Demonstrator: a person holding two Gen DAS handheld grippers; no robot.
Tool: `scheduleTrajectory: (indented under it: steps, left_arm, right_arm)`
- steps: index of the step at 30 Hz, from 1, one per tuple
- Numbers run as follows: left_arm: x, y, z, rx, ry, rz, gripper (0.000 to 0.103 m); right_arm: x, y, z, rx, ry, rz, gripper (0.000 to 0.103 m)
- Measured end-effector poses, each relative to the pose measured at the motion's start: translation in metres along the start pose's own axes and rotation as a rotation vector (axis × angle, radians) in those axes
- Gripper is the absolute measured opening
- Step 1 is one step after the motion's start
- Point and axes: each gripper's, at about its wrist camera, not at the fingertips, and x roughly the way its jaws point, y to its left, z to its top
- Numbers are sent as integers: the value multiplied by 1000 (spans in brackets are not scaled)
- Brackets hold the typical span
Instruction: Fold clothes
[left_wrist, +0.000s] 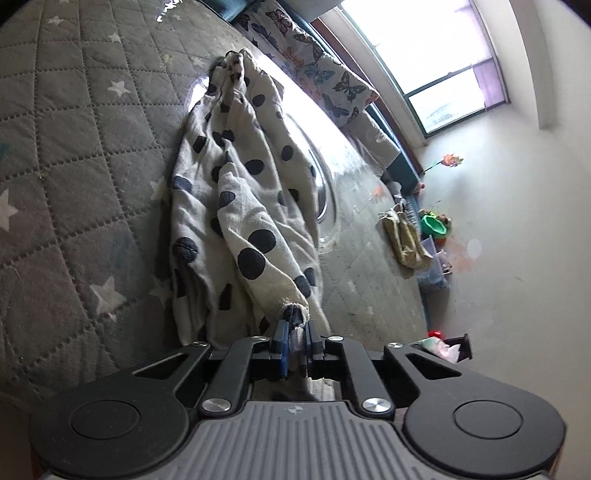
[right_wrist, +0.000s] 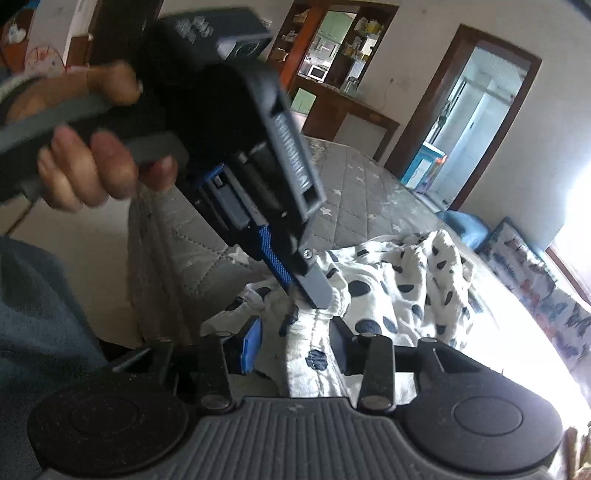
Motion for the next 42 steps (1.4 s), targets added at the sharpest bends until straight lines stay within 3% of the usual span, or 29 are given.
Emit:
scheduleTrajectory:
  steps: [2,7,12,21,26,31,35,38,42]
  left_arm:
    - [-3,-3,0,4,-4,-8,10]
    - [-16,-4,-1,23,-21,-25,10]
    - [-38,-13,-16,112,-24,-43,10]
    - [-36,11,-21,126,61,95,13]
    - [-46,-5,-2,205,-15,112,22]
    - [-39,-11,33,274,-120,160,23]
    - [-14,2,54,262,-103,172,23]
    - [4,5,55,271,-68,174,26]
    - [13,2,51,320,-44,201,27]
  right_arm:
    - [4,3,1,-19,1,-19,17]
    - [-8,-6,5,6,-31,28,8]
    - [-24,-2,9,-68,-62,103,8]
    - [10,10,2,-109,-5,260,12]
    - [16,-5,10,-80,20,340,20]
    - [8,-45,26,34,25,427,21]
    - [6,-92,40,152,33,408,21]
    - [14,-130,54,221,42,332,21]
    - [56,-178,71,326,58,244,21]
